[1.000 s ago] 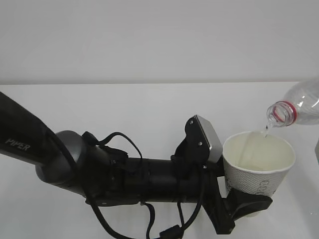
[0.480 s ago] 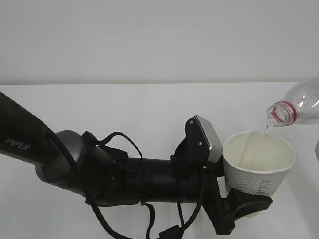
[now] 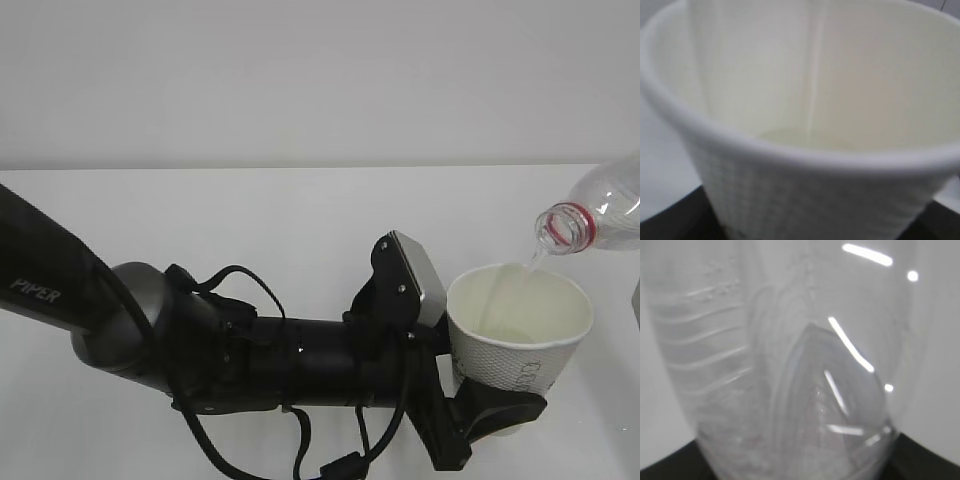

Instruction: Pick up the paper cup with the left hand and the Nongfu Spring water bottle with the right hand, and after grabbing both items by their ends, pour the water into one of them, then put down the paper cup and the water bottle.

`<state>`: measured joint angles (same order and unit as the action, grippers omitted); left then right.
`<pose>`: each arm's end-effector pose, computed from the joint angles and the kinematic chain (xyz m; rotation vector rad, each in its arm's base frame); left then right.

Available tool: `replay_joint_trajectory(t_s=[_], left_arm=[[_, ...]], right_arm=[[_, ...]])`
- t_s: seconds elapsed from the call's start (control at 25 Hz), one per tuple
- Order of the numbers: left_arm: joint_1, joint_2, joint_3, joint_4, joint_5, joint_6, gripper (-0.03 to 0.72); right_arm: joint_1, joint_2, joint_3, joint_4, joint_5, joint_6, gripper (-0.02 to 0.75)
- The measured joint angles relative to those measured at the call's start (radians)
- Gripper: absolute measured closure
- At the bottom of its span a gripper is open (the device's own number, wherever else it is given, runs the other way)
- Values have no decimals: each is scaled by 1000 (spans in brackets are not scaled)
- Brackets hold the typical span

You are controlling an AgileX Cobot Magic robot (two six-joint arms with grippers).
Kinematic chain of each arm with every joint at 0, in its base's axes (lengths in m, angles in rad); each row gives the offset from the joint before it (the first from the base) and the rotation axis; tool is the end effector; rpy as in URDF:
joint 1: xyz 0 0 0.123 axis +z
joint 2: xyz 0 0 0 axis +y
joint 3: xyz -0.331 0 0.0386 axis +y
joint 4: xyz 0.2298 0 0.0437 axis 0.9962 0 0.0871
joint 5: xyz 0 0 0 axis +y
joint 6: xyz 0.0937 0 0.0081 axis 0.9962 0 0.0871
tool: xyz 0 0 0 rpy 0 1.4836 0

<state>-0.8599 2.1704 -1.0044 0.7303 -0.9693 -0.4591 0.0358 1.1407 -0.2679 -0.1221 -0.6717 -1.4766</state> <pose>0.2384 -0.3561 0.1608 1.1880 1.5210 -1.1139 0.1710 0.0132 0.2809 -1.3448 1.2108 -1.0677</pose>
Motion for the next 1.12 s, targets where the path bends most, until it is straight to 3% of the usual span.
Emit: replay_joint_trajectory(t_s=[1.12], left_arm=[[0, 0, 0, 0, 0, 0, 157]], right_arm=[[0, 0, -2, 0, -2, -16, 325]])
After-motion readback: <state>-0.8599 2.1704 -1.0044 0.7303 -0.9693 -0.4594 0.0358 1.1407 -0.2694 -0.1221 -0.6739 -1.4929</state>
